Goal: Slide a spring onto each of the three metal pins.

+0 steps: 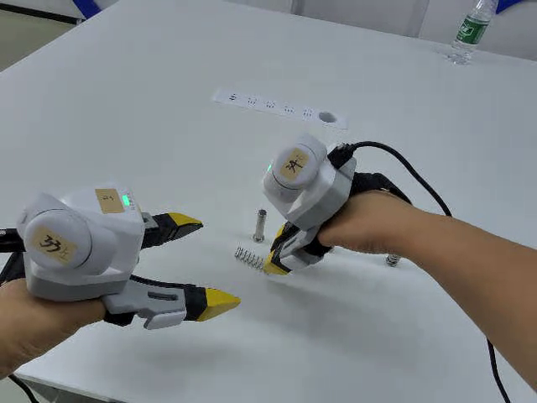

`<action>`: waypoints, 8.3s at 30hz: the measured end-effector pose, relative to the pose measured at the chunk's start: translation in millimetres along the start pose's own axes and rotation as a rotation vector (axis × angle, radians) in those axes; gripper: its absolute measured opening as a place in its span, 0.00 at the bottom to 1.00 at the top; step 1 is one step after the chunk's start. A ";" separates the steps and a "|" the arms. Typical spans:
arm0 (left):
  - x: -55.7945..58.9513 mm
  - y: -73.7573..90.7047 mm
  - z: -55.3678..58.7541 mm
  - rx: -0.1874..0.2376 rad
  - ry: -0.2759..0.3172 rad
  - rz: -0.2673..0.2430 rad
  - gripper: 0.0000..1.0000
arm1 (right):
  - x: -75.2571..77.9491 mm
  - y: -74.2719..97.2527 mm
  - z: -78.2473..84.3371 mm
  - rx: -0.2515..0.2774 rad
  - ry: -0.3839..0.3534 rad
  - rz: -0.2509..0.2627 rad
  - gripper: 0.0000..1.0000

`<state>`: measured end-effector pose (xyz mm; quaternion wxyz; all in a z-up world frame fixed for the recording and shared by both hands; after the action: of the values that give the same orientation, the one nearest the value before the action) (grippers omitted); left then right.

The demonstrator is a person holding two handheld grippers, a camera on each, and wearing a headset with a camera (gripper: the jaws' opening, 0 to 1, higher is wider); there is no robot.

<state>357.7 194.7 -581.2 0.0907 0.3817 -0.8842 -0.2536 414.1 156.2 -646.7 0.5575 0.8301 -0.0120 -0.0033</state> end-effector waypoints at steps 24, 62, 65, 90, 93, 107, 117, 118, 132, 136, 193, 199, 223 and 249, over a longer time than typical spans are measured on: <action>-1.2 0.6 3.0 -0.005 0.003 0.001 0.65 | 2.6 -12.2 2.8 -0.004 -0.077 0.009 0.12; 33.9 -21.4 -6.3 -0.012 -0.072 0.120 0.54 | -38.4 58.0 20.9 -0.030 0.073 -0.015 0.11; 38.5 -25.2 -7.9 -0.012 -0.091 0.137 0.51 | -43.8 62.9 23.8 -0.039 0.091 -0.021 0.11; 70.3 -36.3 -15.1 0.007 -0.235 0.250 0.12 | -70.5 76.6 38.5 -0.107 0.182 -0.072 0.11; 70.1 -37.1 -14.5 0.007 -0.235 0.251 0.12 | -70.8 79.4 37.2 -0.106 0.189 -0.069 0.11; 69.8 -38.4 -12.2 0.001 -0.230 0.252 0.11 | -75.9 98.0 8.5 -0.030 0.227 -0.055 0.11; 70.7 -39.8 -16.6 0.016 -0.230 0.254 0.11 | -80.2 101.0 -9.5 -0.003 0.262 -0.050 0.11; 70.5 -39.8 -17.3 0.018 -0.231 0.254 0.11 | -80.5 100.9 -11.1 -0.002 0.268 -0.049 0.11; 66.0 -38.9 -18.1 0.019 -0.221 0.238 0.14 | -78.4 99.0 -12.3 -0.017 0.283 -0.048 0.11; 59.2 -36.5 -17.1 0.019 -0.201 0.223 0.18 | -76.8 99.1 -11.9 -0.022 0.283 -0.048 0.11; 0.0 -7.1 3.6 0.027 0.019 0.002 0.81 | 39.2 78.9 -57.2 0.022 0.154 0.068 0.11; 1.0 -8.6 4.0 0.024 0.018 0.007 0.83 | 39.1 75.8 -56.8 0.021 0.152 0.064 0.11; 0.2 -8.5 6.1 0.030 0.022 0.015 0.79 | 39.2 59.9 -55.1 -0.018 0.150 0.047 0.11; -0.9 -9.5 11.5 0.022 0.035 0.015 0.78 | 37.2 17.7 -36.8 -0.044 0.082 0.044 0.12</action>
<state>360.2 194.1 -595.9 0.1041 0.3805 -0.8880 -0.2366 451.7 182.7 -616.0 0.5756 0.8166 -0.0073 0.0428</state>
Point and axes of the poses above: the centre of the closed fingertips' face, and the gripper's own axes: y roughly backward along the fingers, x roughly to its right, z roughly out of its underside, the point moved 1 cm from there along y, roughly backward along the fingers, and after that the axes turned 4 degrees about -x, right-handed, at the moved point
